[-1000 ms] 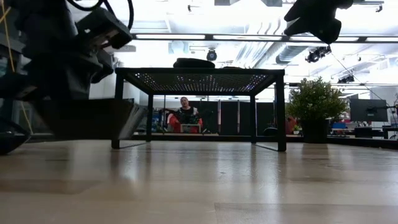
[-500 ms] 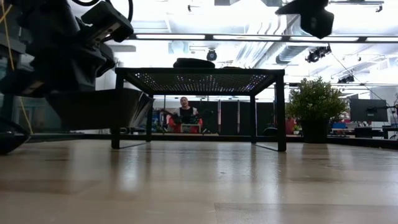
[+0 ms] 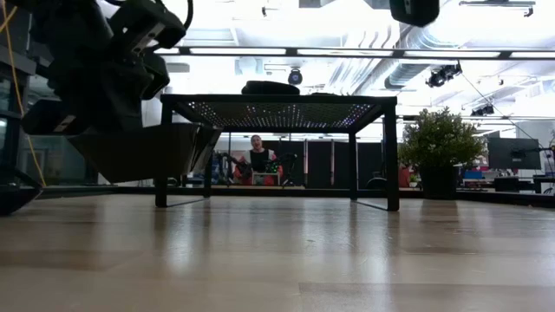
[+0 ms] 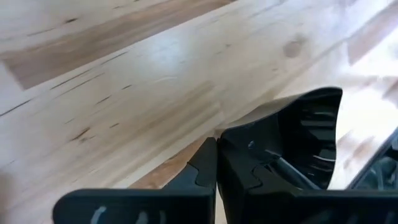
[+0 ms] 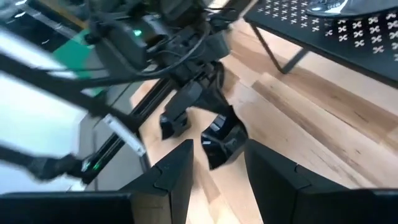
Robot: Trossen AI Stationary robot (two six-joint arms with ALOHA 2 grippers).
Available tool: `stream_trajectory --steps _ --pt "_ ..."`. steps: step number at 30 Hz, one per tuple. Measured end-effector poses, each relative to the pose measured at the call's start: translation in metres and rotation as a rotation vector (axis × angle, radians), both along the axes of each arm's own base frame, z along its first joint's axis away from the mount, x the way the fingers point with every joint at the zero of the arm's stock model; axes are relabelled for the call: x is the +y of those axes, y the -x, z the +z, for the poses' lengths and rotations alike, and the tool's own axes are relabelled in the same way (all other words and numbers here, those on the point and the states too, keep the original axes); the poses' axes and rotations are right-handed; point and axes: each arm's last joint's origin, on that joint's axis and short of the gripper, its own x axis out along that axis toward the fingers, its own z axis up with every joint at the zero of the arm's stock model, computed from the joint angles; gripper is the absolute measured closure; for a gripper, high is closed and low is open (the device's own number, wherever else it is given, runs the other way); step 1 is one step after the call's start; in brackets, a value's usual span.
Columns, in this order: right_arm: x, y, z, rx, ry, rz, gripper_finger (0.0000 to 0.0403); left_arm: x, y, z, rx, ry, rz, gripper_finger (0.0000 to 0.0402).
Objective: Pick & Place Mini shaped plates
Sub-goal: Stack the black distorted plate on top of the black distorted plates on the shelf
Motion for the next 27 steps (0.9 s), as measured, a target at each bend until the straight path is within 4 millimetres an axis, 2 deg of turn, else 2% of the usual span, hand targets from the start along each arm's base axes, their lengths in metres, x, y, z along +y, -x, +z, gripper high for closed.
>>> stream_trajectory --steps 6,12,16,21,27 --pt "0.029 -0.038 0.001 0.126 0.004 -0.077 0.0267 -0.002 -0.004 0.003 -0.05 -0.033 -0.083 0.0401" --pt "0.053 -0.069 -0.026 0.294 -0.1 -0.186 0.0291 -0.002 -0.004 0.003 -0.059 -0.076 -0.153 0.0401" --pt "0.065 -0.087 -0.046 0.349 -0.175 -0.188 0.0306 -0.002 -0.004 0.003 -0.067 -0.117 -0.199 0.0401" --pt "0.067 -0.102 -0.066 0.395 -0.214 -0.164 0.0313 -0.003 -0.006 0.005 -0.097 -0.154 -0.242 0.0401" --pt "0.063 -0.109 -0.066 0.341 -0.222 -0.188 0.03 -0.001 -0.007 0.005 -0.116 -0.226 -0.214 0.0401"
